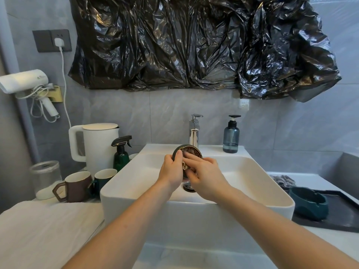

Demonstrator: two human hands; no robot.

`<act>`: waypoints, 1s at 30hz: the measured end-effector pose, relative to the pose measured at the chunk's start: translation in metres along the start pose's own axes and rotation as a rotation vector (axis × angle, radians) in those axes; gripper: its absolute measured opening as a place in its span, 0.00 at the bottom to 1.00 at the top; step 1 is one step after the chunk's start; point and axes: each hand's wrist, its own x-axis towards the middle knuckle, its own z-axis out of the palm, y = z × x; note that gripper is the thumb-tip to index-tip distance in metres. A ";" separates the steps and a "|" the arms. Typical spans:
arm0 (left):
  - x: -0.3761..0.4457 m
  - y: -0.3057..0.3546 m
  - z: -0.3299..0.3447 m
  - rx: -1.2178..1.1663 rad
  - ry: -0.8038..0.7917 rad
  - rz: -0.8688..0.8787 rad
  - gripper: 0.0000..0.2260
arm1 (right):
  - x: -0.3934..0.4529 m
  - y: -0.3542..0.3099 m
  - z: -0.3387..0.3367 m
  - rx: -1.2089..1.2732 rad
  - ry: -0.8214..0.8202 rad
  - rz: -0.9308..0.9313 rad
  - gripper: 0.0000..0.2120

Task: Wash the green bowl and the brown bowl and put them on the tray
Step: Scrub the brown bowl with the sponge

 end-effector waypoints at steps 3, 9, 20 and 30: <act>0.002 0.000 -0.003 0.006 0.034 -0.011 0.19 | -0.001 0.001 0.001 0.071 -0.014 -0.004 0.19; 0.000 0.001 -0.001 0.035 0.044 0.018 0.19 | 0.000 0.001 0.000 -0.007 0.069 0.064 0.14; 0.002 -0.003 0.001 0.012 -0.014 -0.012 0.20 | -0.001 0.005 -0.002 -0.047 -0.019 0.073 0.26; -0.003 0.002 0.000 0.068 0.070 0.065 0.18 | -0.001 0.000 -0.005 0.053 0.040 0.070 0.19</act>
